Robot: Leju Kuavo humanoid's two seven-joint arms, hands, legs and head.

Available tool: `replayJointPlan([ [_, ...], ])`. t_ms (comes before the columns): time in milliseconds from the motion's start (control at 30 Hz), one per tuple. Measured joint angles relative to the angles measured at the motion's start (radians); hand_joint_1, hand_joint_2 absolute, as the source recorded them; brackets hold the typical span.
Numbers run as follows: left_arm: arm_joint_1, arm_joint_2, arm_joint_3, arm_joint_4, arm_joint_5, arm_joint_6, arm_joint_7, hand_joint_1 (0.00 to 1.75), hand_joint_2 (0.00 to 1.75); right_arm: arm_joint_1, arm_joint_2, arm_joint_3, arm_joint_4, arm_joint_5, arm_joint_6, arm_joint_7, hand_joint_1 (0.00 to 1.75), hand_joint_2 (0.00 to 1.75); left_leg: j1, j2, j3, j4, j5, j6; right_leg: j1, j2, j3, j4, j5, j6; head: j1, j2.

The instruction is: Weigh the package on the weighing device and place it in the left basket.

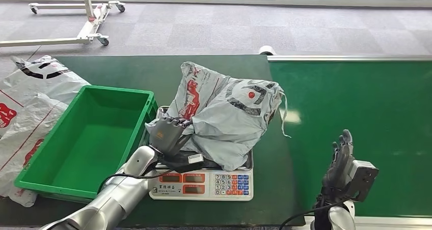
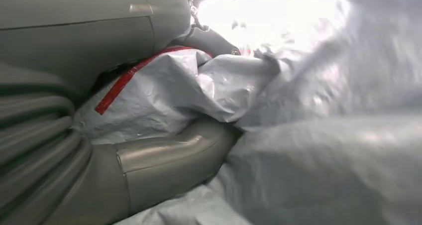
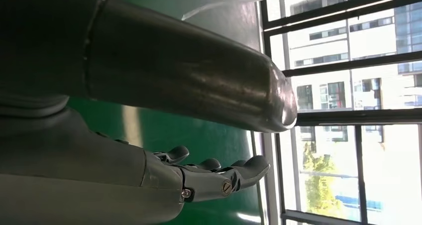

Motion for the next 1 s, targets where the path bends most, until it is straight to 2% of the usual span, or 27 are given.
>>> replayJointPlan([
  [133, 0.114, 0.035, 0.027, -0.276, 0.102, -0.023, -0.030, 1.75, 1.75, 0.024, 0.008, -0.024, -0.002, 0.006, 0.002, 0.007, 0.00, 0.00, 0.000, 0.002, -0.005, 0.000, 0.000, -0.001, 0.000, 0.003, -0.006, 0.001, 0.001, -0.001, 0.000, 0.000],
  [200, 0.191, 0.048, 0.054, -0.452, 0.257, -0.047, -0.085, 1.75, 1.75, 0.035, 0.012, -0.037, -0.003, 0.002, 0.002, 0.006, 0.00, 0.00, 0.000, 0.003, -0.006, 0.000, -0.001, -0.001, 0.000, 0.004, -0.008, 0.001, 0.000, -0.001, 0.000, 0.000],
  [300, 0.354, 0.057, 0.141, -0.789, 0.553, -0.140, -0.184, 1.75, 1.75, 0.058, 0.016, -0.060, -0.003, -0.014, 0.007, -0.007, 0.00, 0.00, 0.000, 0.004, -0.007, 0.000, -0.005, -0.001, 0.000, 0.005, -0.009, 0.001, -0.004, 0.000, 0.000, 0.000],
  [367, 0.435, 0.056, 0.203, -0.938, 0.615, -0.179, -0.209, 1.75, 1.75, 0.068, 0.018, -0.071, -0.003, -0.018, 0.013, -0.012, 0.00, 0.00, 0.000, 0.004, -0.007, 0.000, -0.007, -0.001, 0.000, 0.005, -0.009, 0.000, -0.006, 0.000, 0.000, 0.000],
  [433, 0.487, 0.051, 0.262, -1.018, 0.624, -0.199, -0.214, 1.75, 1.75, 0.070, 0.022, -0.078, -0.003, -0.019, 0.020, -0.013, 0.00, 0.00, 0.000, 0.004, -0.007, 0.000, -0.008, -0.001, 0.000, 0.005, -0.009, 0.000, -0.008, 0.000, 0.000, 0.000],
  [533, 0.525, 0.040, 0.355, -1.065, 0.634, -0.219, -0.221, 1.75, 1.75, 0.071, 0.028, -0.087, -0.003, -0.014, 0.030, -0.010, 0.00, 0.00, 0.000, 0.004, -0.007, 0.000, -0.009, -0.001, 0.000, 0.004, -0.008, 0.000, -0.008, 0.000, 0.000, 0.000],
  [600, 0.530, 0.037, 0.420, -1.060, 0.550, -0.175, -0.202, 1.75, 1.75, 0.072, 0.032, -0.087, -0.003, -0.007, 0.039, -0.007, 0.00, 0.00, 0.000, 0.004, -0.006, 0.000, -0.009, -0.001, 0.000, 0.004, -0.008, 0.000, -0.008, 0.000, 0.000, 0.000],
  [667, 0.521, 0.039, 0.490, -1.026, 0.378, -0.082, -0.151, 1.75, 1.75, 0.074, 0.037, -0.087, -0.003, 0.002, 0.050, -0.004, 0.00, 0.00, 0.001, 0.004, -0.006, 0.000, -0.008, -0.002, 0.000, 0.004, -0.008, 0.000, -0.008, 0.000, 0.000, 0.000],
  [700, 0.512, 0.044, 0.525, -0.996, 0.286, -0.036, -0.119, 1.47, 1.75, 0.075, 0.039, -0.087, -0.003, 0.005, 0.054, -0.003, 0.00, 0.00, 0.001, 0.004, -0.006, 0.000, -0.008, -0.002, 0.000, 0.004, -0.008, 0.000, -0.008, 0.000, 0.000, 0.000],
  [800, 0.452, 0.083, 0.616, -0.851, -0.028, 0.036, 0.051, 0.16, 0.44, 0.077, 0.047, -0.087, -0.003, 0.012, 0.061, 0.001, 0.00, 0.00, 0.001, 0.004, -0.005, 0.000, -0.007, -0.002, 0.001, 0.004, -0.008, 0.001, -0.008, 0.000, 0.000, 0.000],
  [833, 0.418, 0.107, 0.642, -0.777, -0.147, 0.039, 0.136, 0.00, 0.00, 0.076, 0.049, -0.087, -0.003, 0.015, 0.064, 0.003, 0.00, 0.00, 0.001, 0.004, -0.005, 0.000, -0.007, -0.003, 0.001, 0.004, -0.008, 0.001, -0.007, -0.001, 0.000, 0.000],
  [900, 0.345, 0.161, 0.675, -0.615, -0.335, 0.036, 0.314, 0.00, 0.00, 0.074, 0.053, -0.088, -0.003, 0.019, 0.068, 0.009, 0.00, 0.00, 0.001, 0.005, -0.005, 0.000, -0.005, -0.004, 0.002, 0.005, -0.009, 0.002, -0.006, -0.004, 0.000, 0.000],
  [1000, 0.245, 0.234, 0.658, -0.406, -0.412, 0.045, 0.547, 0.00, 0.00, 0.072, 0.056, -0.088, -0.003, 0.023, 0.071, 0.016, 0.00, 0.00, 0.001, 0.008, -0.005, 0.000, -0.005, -0.005, 0.003, 0.006, -0.011, 0.002, -0.004, -0.006, 0.000, 0.000],
])
